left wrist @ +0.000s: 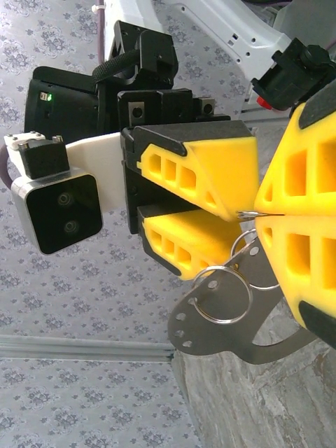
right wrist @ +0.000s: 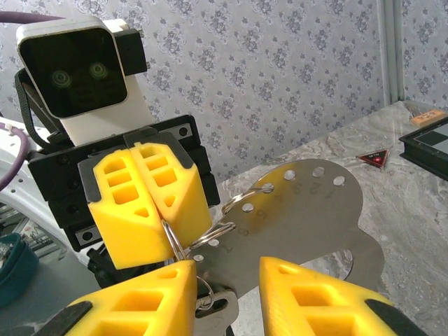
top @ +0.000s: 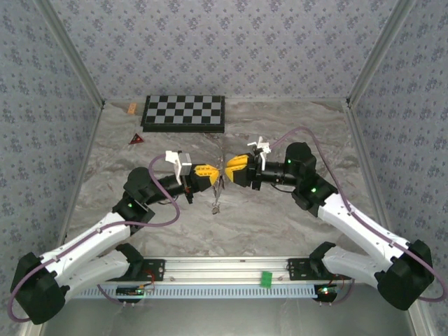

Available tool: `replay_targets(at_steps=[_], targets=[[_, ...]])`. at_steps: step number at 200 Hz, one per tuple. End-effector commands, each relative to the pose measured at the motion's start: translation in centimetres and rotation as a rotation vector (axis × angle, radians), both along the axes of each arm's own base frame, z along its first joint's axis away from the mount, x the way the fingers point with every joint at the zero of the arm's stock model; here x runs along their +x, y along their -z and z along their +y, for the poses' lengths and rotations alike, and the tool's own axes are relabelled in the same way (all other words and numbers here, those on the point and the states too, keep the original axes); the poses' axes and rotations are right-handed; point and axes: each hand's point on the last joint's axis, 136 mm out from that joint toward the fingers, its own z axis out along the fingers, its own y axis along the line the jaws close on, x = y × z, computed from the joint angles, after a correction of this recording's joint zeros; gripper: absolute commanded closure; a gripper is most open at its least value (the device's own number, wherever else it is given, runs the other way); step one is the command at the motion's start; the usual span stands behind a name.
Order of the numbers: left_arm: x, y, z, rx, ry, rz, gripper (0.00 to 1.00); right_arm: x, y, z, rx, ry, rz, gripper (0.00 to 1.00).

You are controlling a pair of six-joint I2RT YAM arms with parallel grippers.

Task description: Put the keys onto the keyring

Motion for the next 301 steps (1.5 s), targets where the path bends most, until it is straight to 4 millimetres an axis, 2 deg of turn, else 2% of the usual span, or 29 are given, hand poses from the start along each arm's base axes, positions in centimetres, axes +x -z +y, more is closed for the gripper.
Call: replay_targets(at_steps=[1, 10, 24, 52, 169, 218, 268, 301], targets=[[-0.5, -2.2, 0.5, -0.062, -0.004, -0.048, 1.0, -0.3, 0.0, 0.2, 0.011, -0.017, -0.004, 0.71], [-0.5, -2.2, 0.5, -0.062, -0.006, -0.047, 1.0, -0.2, 0.3, 0.3, 0.005, -0.01, -0.002, 0.69], [-0.4, -2.2, 0.6, -0.064, -0.008, -0.046, 1.0, -0.1, 1.1, 0.3, 0.009, 0.002, 0.013, 0.61], [-0.4, -2.3, 0.7, -0.066, -0.016, -0.046, 1.0, -0.3, 1.8, 0.3, 0.067, -0.013, 0.045, 0.57], [0.2, -2.0, 0.5, -0.059, -0.036, -0.027, 1.0, -1.6, 3.5, 1.8, 0.026, -0.022, -0.016, 0.51], [0.2, -2.2, 0.5, -0.061, -0.033, -0.028, 1.0, -1.2, 3.1, 1.7, 0.025, 0.027, -0.063, 0.58], [0.2, -2.1, 0.5, -0.059, -0.033, -0.024, 1.0, -0.6, 3.3, 1.9, -0.036, 0.144, -0.159, 0.59], [0.3, -2.1, 0.5, -0.059, -0.035, -0.024, 1.0, -0.5, 3.0, 1.3, -0.034, 0.196, -0.195, 0.67]])
